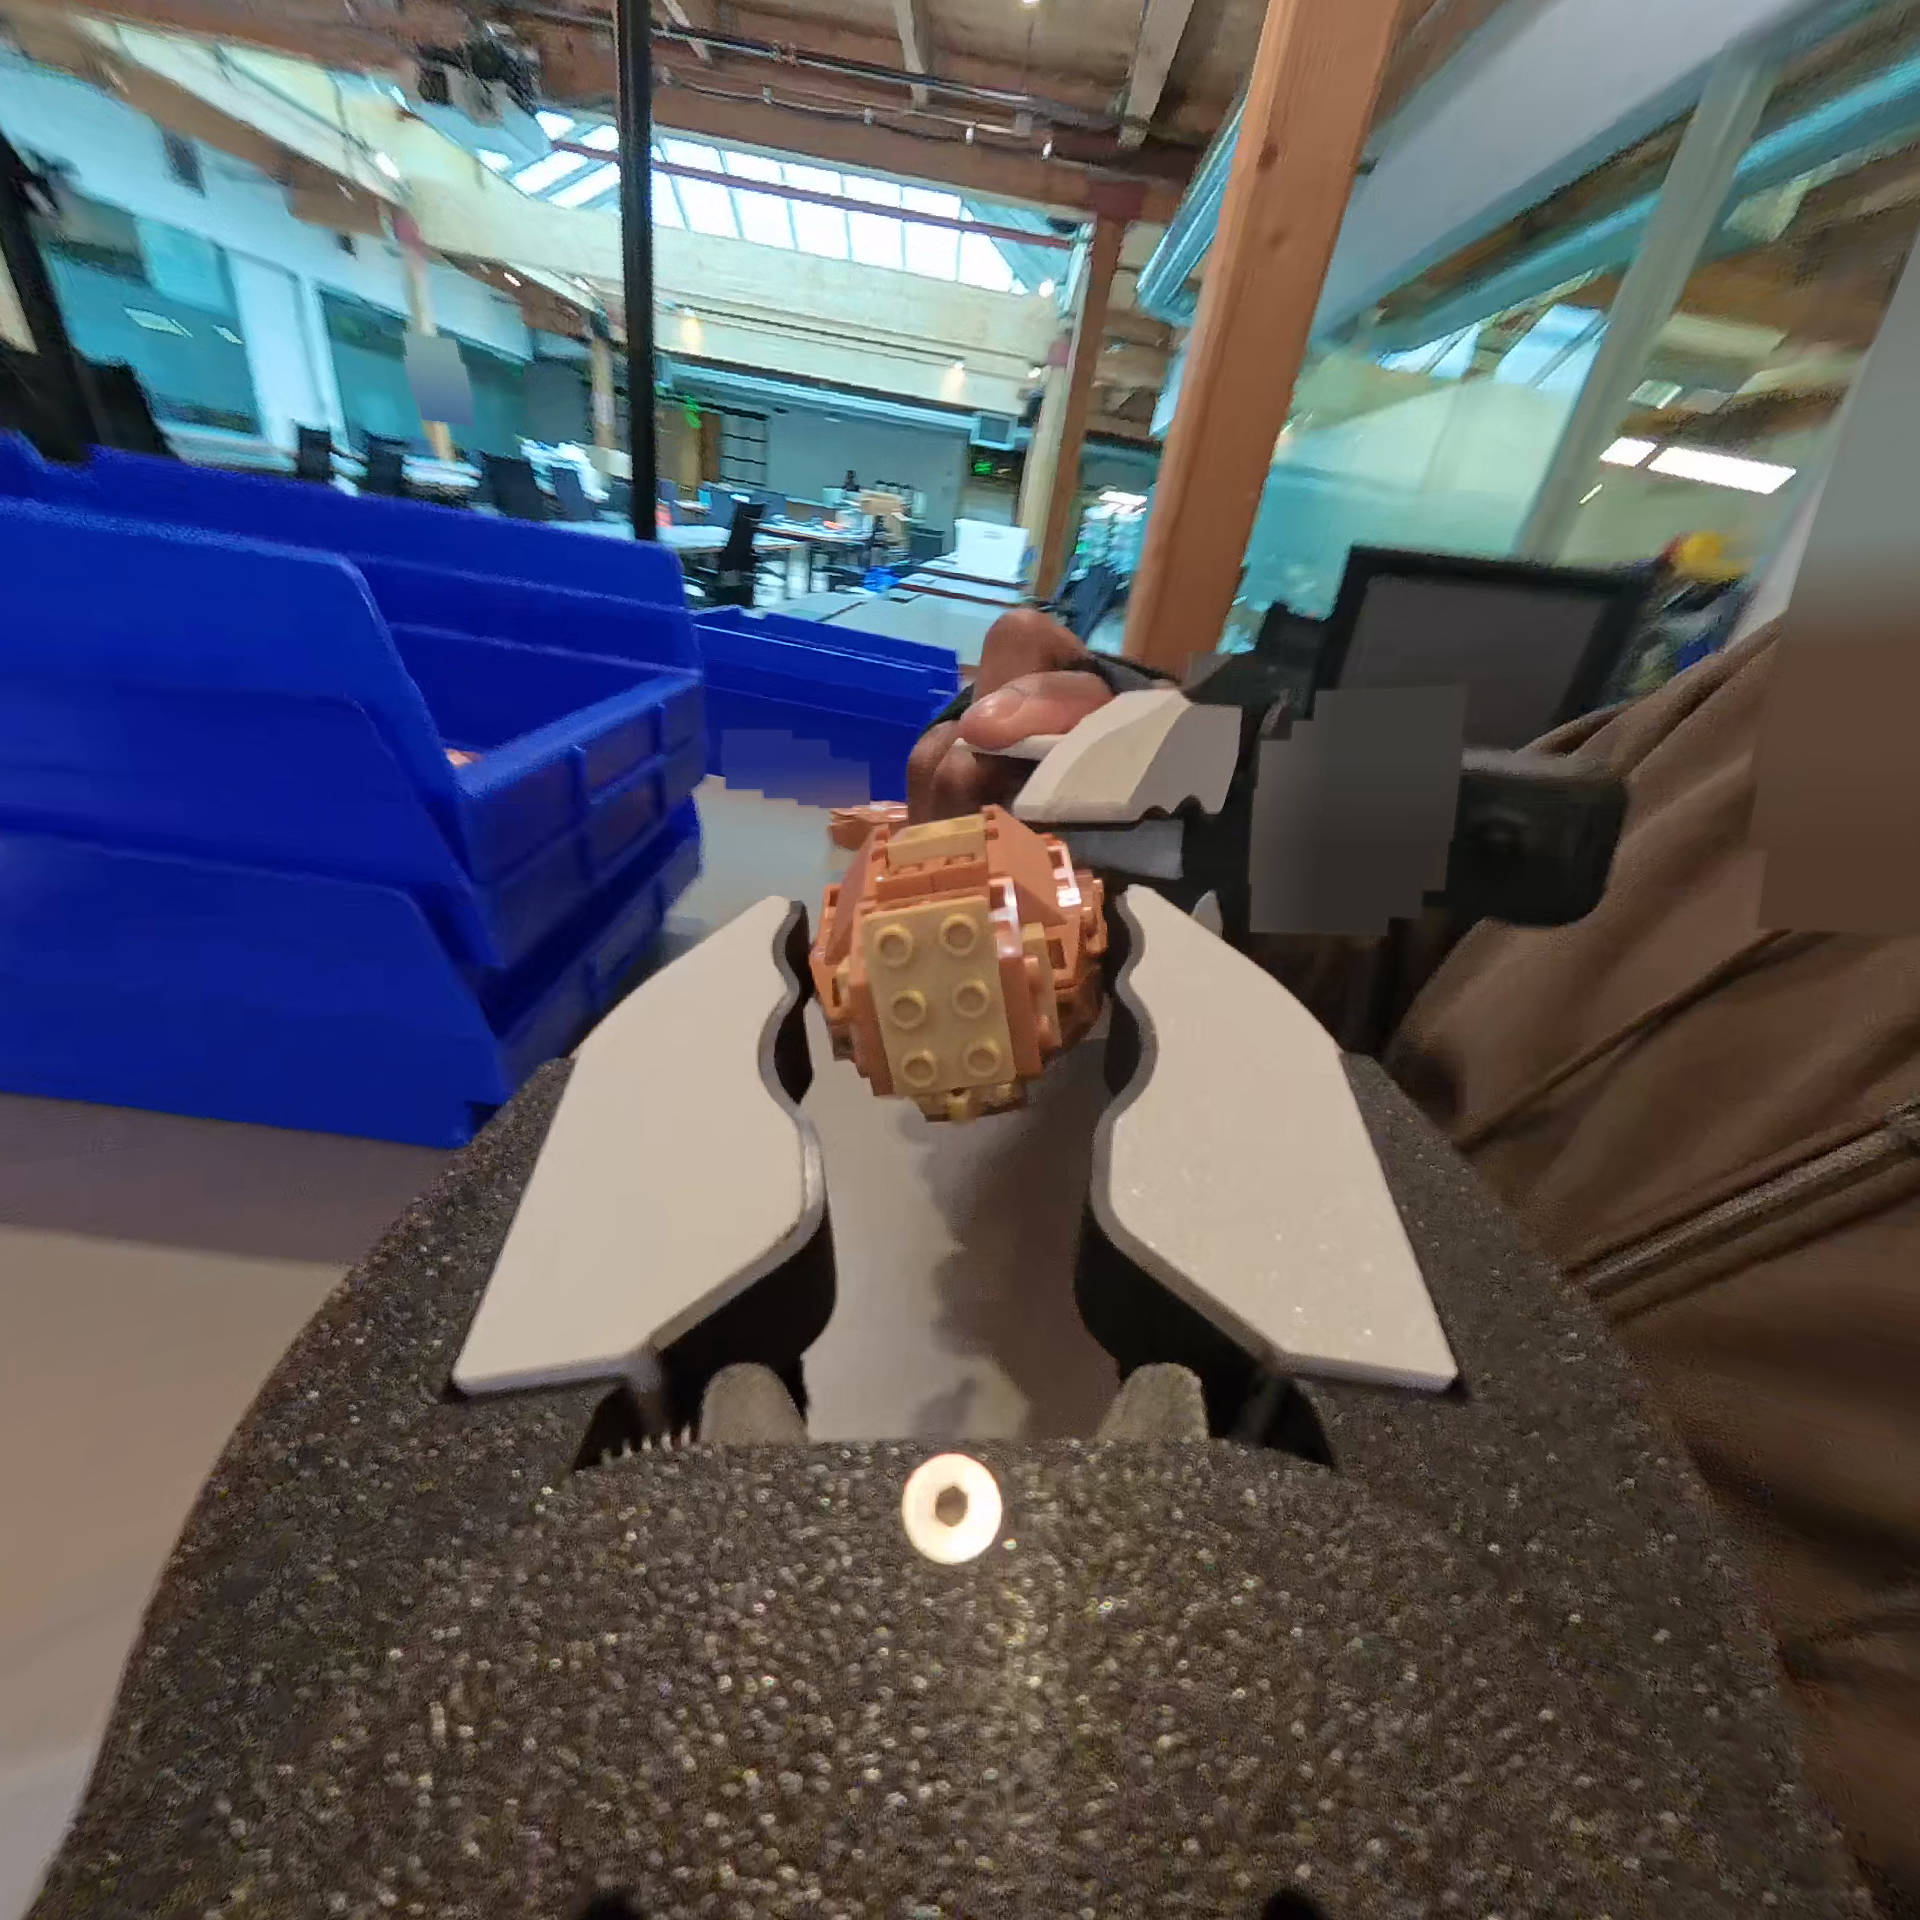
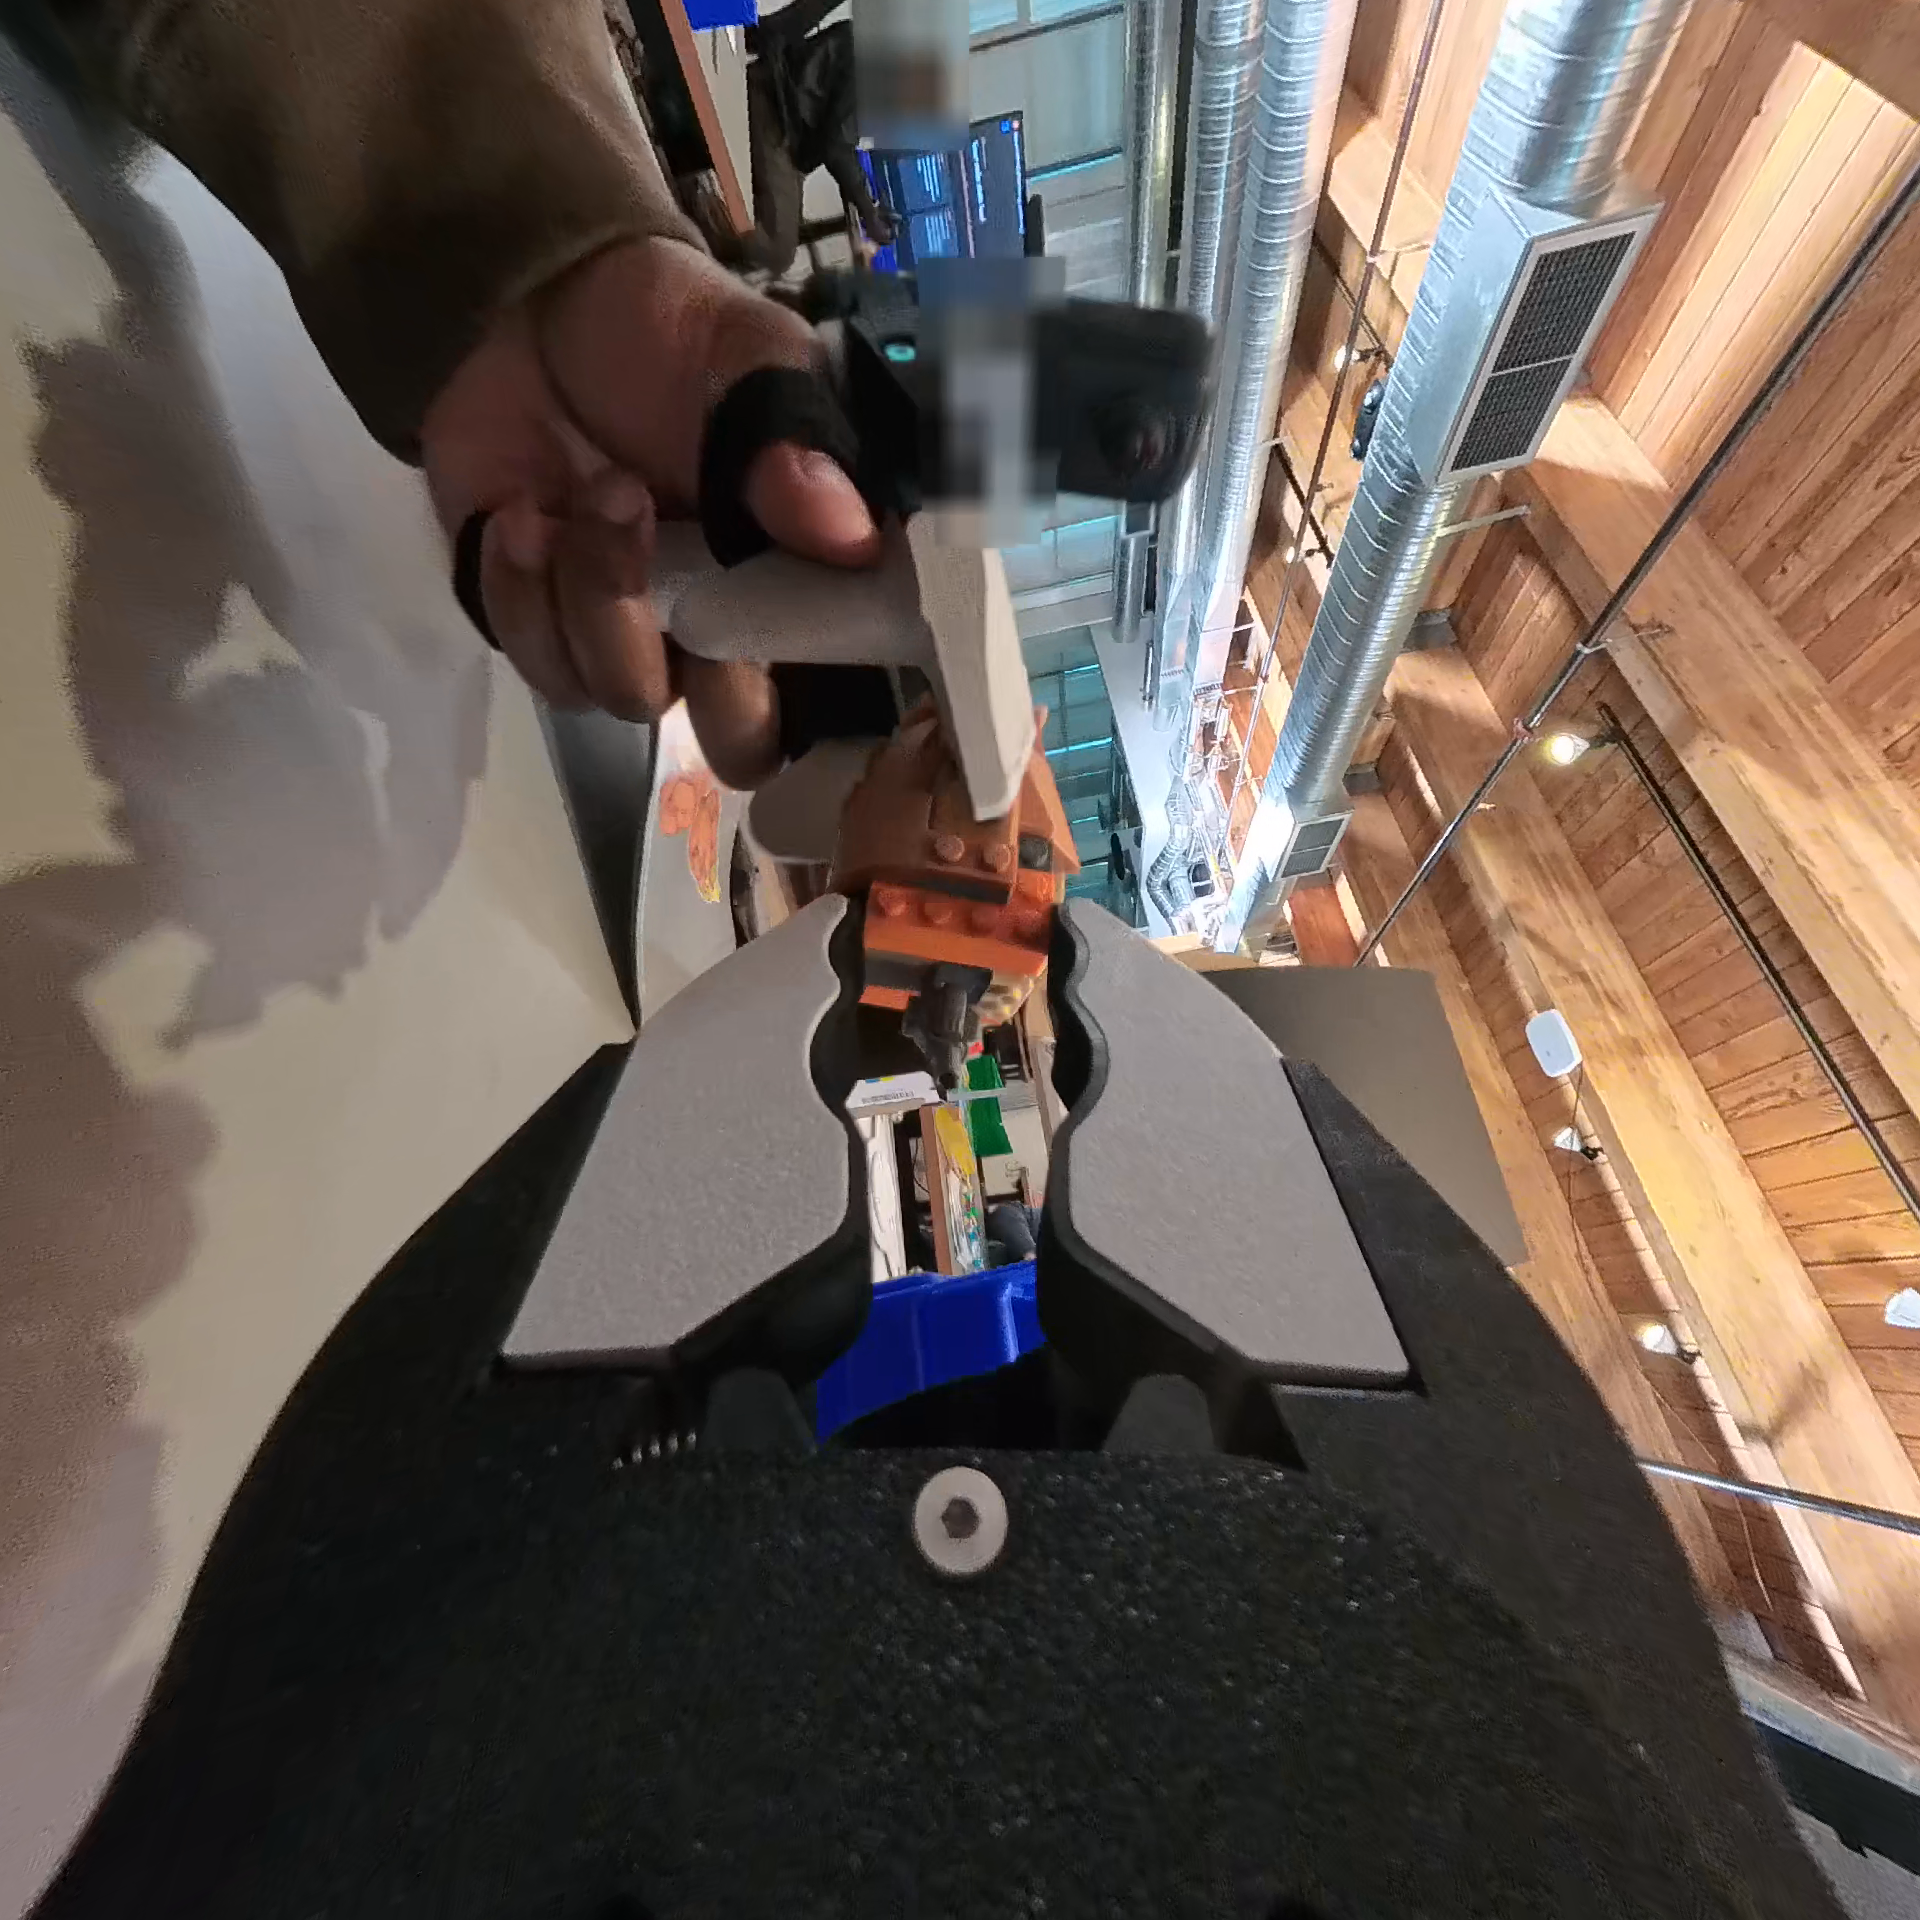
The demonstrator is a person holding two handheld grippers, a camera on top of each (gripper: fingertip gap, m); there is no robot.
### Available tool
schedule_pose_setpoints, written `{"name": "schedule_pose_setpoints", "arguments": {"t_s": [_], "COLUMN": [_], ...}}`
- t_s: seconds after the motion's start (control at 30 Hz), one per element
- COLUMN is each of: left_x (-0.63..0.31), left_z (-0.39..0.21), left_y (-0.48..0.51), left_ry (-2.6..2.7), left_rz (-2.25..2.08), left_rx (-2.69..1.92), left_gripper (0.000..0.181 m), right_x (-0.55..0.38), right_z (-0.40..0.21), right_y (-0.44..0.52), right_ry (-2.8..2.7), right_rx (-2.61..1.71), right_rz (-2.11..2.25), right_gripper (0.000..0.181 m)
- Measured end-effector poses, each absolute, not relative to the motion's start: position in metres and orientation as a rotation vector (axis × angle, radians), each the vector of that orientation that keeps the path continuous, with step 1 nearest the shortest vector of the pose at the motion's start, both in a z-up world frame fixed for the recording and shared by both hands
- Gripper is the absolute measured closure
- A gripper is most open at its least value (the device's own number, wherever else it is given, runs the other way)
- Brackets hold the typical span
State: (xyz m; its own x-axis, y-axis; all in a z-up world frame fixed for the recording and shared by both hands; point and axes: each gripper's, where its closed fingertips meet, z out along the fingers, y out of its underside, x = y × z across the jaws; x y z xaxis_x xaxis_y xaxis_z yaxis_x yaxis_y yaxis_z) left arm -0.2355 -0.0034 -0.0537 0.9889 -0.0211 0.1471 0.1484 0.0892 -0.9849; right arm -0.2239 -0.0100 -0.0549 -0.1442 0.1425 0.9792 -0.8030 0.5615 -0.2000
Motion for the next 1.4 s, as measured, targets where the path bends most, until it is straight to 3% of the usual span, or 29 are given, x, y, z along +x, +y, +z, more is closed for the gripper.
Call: {"name": "schedule_pose_setpoints", "arguments": {"t_s": [0.1, 0.3, 0.47, 0.6, 1.0, 1.4], "left_x": [-0.236, -0.218, -0.202, -0.191, -0.164, -0.211], "left_z": [-0.048, -0.032, -0.044, -0.051, -0.073, -0.054], "left_y": [-0.004, -0.008, 0.004, 0.013, 0.031, 0.015], "left_ry": [0.016, 0.416, 0.650, 0.778, 1.037, 0.533], "left_rz": [0.198, 1.044, 1.343, 1.448, 1.557, 1.194], "left_rx": [-1.485, -1.371, -1.322, -1.283, -1.215, -1.413], "left_gripper": [0.127, 0.127, 0.127, 0.126, 0.127, 0.129], "right_x": [-0.224, -0.204, -0.199, -0.194, -0.169, -0.201], "right_z": [-0.055, -0.029, -0.016, -0.029, -0.065, -0.038], "right_y": [-0.007, 0.009, 0.018, 0.017, 0.010, 0.012], "right_ry": [-1.529, -1.745, -2.024, -2.264, -2.629, -2.068], "right_rx": [0.589, 0.465, 0.255, 0.181, 0.260, 0.356], "right_rz": [0.978, 1.537, 2.039, 2.186, 2.102, 1.825], "right_gripper": [0.148, 0.145, 0.139, 0.135, 0.139, 0.139]}}
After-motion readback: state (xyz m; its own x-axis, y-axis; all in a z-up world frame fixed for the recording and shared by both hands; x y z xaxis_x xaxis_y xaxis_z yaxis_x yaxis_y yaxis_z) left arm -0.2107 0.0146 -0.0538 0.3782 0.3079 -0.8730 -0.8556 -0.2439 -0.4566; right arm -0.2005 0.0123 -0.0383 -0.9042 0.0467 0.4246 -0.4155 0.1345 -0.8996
